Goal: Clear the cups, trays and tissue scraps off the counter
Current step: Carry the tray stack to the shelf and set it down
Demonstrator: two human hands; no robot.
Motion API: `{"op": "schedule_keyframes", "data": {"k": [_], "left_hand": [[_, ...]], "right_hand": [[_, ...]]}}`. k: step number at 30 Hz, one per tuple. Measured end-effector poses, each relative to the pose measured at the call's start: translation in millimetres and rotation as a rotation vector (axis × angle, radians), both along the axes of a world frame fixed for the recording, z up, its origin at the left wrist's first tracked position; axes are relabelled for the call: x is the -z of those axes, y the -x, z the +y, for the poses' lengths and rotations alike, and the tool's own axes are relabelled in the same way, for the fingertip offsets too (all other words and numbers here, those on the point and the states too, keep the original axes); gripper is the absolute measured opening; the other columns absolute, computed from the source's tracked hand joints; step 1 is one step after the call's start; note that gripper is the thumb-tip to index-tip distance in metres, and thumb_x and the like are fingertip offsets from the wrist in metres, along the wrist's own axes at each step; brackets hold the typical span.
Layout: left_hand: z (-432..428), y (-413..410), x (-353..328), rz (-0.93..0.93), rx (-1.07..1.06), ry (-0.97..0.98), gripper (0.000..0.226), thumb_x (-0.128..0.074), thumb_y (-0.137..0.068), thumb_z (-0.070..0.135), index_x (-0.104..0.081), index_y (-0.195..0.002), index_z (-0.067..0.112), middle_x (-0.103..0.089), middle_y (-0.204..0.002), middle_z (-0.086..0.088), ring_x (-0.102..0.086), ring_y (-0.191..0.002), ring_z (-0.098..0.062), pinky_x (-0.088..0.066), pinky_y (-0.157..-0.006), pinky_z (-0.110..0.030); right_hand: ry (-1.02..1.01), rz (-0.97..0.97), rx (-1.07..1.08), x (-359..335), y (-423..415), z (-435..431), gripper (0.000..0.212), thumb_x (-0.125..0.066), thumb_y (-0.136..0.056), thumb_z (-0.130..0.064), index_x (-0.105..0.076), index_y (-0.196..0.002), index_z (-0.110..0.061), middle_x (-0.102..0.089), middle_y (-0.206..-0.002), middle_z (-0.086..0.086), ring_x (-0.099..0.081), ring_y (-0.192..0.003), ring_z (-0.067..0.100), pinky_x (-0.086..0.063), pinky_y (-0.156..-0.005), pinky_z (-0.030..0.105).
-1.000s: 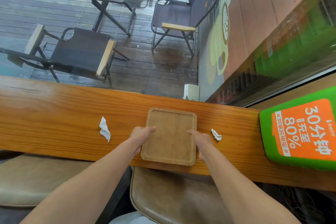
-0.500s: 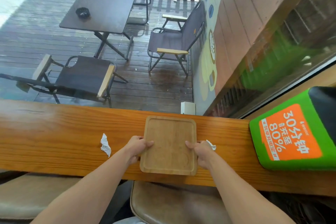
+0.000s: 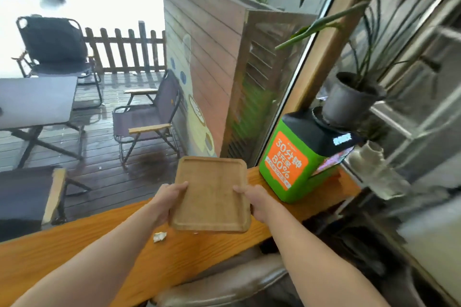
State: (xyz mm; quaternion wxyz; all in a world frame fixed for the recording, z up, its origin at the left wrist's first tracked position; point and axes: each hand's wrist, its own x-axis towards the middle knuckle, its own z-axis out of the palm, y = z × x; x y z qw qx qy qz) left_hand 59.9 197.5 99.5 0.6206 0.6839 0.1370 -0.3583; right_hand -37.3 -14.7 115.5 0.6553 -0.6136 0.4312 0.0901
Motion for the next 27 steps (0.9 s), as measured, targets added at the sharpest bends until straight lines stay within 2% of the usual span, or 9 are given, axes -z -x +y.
{"op": "schedule_keyframes", "data": {"k": [4, 8, 11, 15, 18, 20, 21, 24, 27], "left_hand": [[-27, 23, -21, -0.109, 0.189, -0.018, 0.032, -0.06, -0.097, 0.025, -0.065, -0.108, -0.004, -0.072, -0.096, -0.019, -0.069, -0.085, -0.033, -0.056, -0.069, -0.039], [-49, 54, -38, -0.142, 0.309, -0.017, 0.022, -0.061, -0.096, 0.026, -0.063, -0.096, 0.004, -0.07, -0.085, -0.012, -0.067, -0.076, -0.025, -0.05, -0.058, -0.034], [-68, 78, -43, -0.155, 0.411, -0.013, 0.025, -0.062, -0.095, 0.029, -0.059, -0.106, 0.007, -0.067, -0.093, -0.012, -0.065, -0.082, -0.025, -0.049, -0.063, -0.035], [-102, 110, -55, -0.199, 0.534, -0.037, 0.028, -0.062, -0.094, 0.029, -0.058, -0.111, 0.008, -0.063, -0.112, -0.017, -0.061, -0.096, -0.03, -0.05, -0.085, -0.042], [-131, 145, -65, -0.231, 0.617, -0.072, 0.035, -0.063, -0.094, 0.033, -0.052, -0.116, 0.008, -0.06, -0.114, -0.016, -0.06, -0.092, -0.029, -0.05, -0.078, -0.038], [-152, 170, -67, -0.24, 0.692, -0.09, 0.042, -0.063, -0.093, 0.038, -0.051, -0.121, 0.009, -0.059, -0.12, -0.015, -0.059, -0.105, -0.032, -0.048, -0.09, -0.041], [-163, 184, -68, -0.249, 0.728, -0.099, 0.046, -0.064, -0.093, 0.039, -0.051, -0.124, 0.008, -0.059, -0.121, -0.014, -0.058, -0.108, -0.032, -0.046, -0.092, -0.04], [-199, 233, -76, -0.322, 0.807, -0.156, 0.053, -0.064, -0.092, 0.042, -0.048, -0.127, 0.006, -0.056, -0.109, -0.011, -0.056, -0.096, -0.028, -0.045, -0.084, -0.037], [-239, 287, -86, -0.337, 0.879, -0.162, 0.055, -0.064, -0.091, 0.043, -0.045, -0.129, 0.008, -0.056, -0.099, -0.005, -0.058, -0.098, -0.027, -0.048, -0.093, -0.042]], "right_hand": [[0.082, -0.02, 0.14, -22, 52, -6, 0.038, -0.07, -0.089, -0.024, -0.061, -0.121, -0.005, -0.07, -0.117, 0.016, -0.067, -0.108, 0.035, -0.052, -0.096, 0.054], [0.104, -0.029, 0.264, -35, 108, -7, 0.028, -0.067, -0.089, -0.022, -0.067, -0.11, -0.003, -0.071, -0.114, 0.017, -0.068, -0.105, 0.035, -0.052, -0.098, 0.054], [0.113, -0.013, 0.346, -46, 147, -10, 0.033, -0.067, -0.089, -0.024, -0.064, -0.115, -0.003, -0.072, -0.109, 0.015, -0.068, -0.101, 0.034, -0.053, -0.096, 0.052], [0.107, -0.012, 0.443, -59, 197, -20, 0.035, -0.067, -0.09, -0.025, -0.061, -0.117, -0.005, -0.071, -0.109, 0.014, -0.067, -0.102, 0.034, -0.052, -0.098, 0.052], [0.1, 0.003, 0.528, -63, 241, -34, 0.048, -0.068, -0.089, -0.029, -0.054, -0.129, -0.006, -0.067, -0.118, 0.016, -0.064, -0.107, 0.034, -0.049, -0.1, 0.051], [0.086, 0.006, 0.571, -64, 272, -43, 0.049, -0.067, -0.09, -0.032, -0.052, -0.131, -0.009, -0.066, -0.117, 0.014, -0.063, -0.106, 0.032, -0.05, -0.098, 0.05], [0.082, 0.005, 0.59, -65, 288, -49, 0.048, -0.066, -0.091, -0.032, -0.052, -0.13, -0.01, -0.066, -0.115, 0.012, -0.063, -0.104, 0.031, -0.05, -0.097, 0.05], [0.09, 0.023, 0.652, -69, 338, -70, 0.043, -0.065, -0.092, -0.033, -0.053, -0.128, -0.013, -0.064, -0.113, 0.01, -0.061, -0.103, 0.029, -0.05, -0.095, 0.049], [0.096, 0.049, 0.731, -73, 393, -95, 0.041, -0.064, -0.093, -0.033, -0.054, -0.128, -0.014, -0.064, -0.107, 0.008, -0.061, -0.096, 0.027, -0.05, -0.087, 0.045]]}}
